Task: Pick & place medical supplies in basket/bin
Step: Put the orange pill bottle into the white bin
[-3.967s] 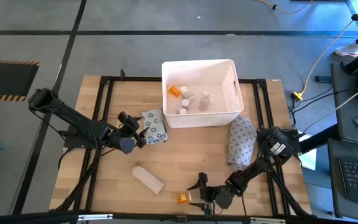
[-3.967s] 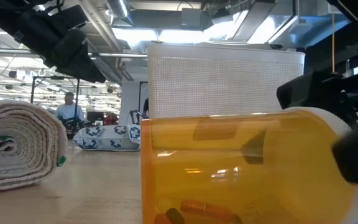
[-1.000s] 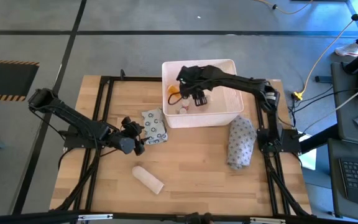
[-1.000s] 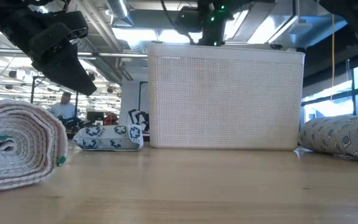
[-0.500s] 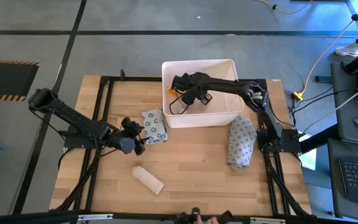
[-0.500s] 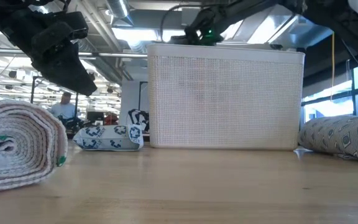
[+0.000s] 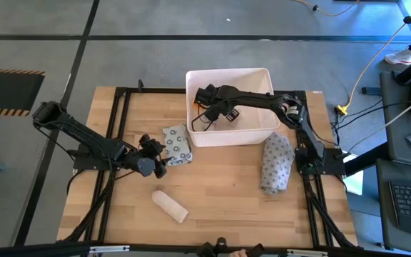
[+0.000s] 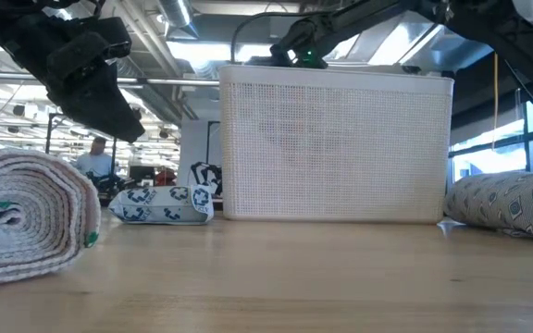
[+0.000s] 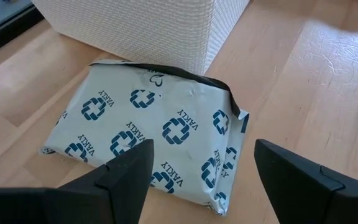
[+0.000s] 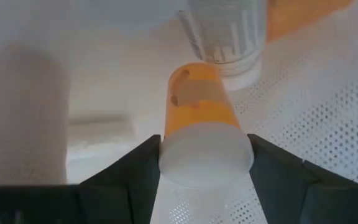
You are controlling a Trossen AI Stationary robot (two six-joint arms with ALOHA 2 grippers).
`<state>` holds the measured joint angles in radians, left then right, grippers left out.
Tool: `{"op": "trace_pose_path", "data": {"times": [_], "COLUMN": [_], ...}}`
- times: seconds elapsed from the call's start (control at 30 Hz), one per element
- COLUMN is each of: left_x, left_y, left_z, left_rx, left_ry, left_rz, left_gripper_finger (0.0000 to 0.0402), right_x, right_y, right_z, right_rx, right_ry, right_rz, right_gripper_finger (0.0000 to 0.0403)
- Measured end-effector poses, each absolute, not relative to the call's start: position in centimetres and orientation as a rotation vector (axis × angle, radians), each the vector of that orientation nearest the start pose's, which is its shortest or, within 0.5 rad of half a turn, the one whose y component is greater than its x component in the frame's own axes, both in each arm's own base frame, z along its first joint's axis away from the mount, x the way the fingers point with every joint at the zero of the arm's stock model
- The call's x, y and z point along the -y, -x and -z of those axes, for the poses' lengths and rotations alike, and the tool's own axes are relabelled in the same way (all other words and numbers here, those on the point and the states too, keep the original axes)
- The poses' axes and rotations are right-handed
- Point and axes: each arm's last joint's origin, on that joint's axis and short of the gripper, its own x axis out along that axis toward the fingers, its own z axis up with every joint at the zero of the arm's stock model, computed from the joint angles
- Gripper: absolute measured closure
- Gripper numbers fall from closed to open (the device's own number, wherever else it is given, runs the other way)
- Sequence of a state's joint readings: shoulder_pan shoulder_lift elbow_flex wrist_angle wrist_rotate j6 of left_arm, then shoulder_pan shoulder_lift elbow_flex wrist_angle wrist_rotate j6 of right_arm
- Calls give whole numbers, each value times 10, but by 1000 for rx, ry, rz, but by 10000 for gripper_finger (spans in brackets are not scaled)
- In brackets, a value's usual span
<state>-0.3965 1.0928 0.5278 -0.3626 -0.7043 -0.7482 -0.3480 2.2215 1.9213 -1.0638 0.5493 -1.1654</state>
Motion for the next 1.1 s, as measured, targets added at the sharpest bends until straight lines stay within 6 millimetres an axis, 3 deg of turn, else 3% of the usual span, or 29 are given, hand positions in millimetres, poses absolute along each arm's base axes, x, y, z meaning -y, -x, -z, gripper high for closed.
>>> {"op": "trace_pose_path", "data": {"times": [0.2,0.53,0.93,1.1], "left_x": [57,57,57,57], "left_y": [-184,-184,-184,-184], "left_z": [-186,-186,-186,-186], "left_rx": [-627,-627,-627,-626], "left_ry": [216,216,215,216], "left_rz": [-553,-553,-554,-555], "left_gripper_finger": [132,132,131,131], "right_x": [168,167,166,161], "right_y": [-423,-424,-428,-432], "right_z": [-209,-209,-209,-210], "right_rx": [-1625,-1616,-1551,-1531], "right_ry": [973,998,989,1005], "right_rz": [-33,-80,-114,-111], "right_gripper_finger": [188,180,74,54]}}
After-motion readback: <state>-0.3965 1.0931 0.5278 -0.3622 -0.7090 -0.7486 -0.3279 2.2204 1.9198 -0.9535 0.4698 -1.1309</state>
